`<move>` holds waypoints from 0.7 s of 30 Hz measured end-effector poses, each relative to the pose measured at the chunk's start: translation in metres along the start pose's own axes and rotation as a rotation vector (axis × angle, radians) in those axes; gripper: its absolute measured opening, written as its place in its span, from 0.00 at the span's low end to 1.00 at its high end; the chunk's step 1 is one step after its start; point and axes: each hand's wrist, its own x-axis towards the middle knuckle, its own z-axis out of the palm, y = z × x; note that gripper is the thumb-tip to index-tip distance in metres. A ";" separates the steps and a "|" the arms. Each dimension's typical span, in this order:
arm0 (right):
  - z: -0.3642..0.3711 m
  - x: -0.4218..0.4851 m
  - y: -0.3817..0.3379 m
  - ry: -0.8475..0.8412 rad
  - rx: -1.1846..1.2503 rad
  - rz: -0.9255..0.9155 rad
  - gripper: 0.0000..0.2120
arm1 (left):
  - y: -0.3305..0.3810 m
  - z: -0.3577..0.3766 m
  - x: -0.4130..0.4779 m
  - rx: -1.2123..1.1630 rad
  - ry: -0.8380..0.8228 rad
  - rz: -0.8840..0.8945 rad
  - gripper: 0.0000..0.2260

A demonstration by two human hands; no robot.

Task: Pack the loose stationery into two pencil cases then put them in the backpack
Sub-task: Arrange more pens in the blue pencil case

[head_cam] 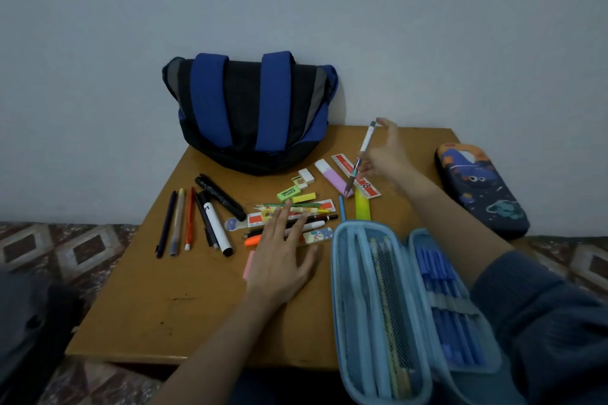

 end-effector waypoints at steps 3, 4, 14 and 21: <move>-0.016 -0.019 -0.003 -0.068 -0.007 -0.017 0.31 | 0.005 -0.004 -0.001 0.046 0.032 -0.001 0.32; -0.020 -0.024 -0.003 -0.069 -0.012 -0.018 0.28 | 0.005 -0.005 -0.002 0.076 0.033 0.000 0.31; -0.083 -0.063 -0.004 0.083 -0.107 -0.071 0.09 | 0.017 -0.017 -0.004 0.175 -0.096 0.054 0.27; -0.111 -0.083 0.010 0.154 -0.144 -0.103 0.10 | 0.071 -0.017 -0.004 -0.209 0.023 0.055 0.22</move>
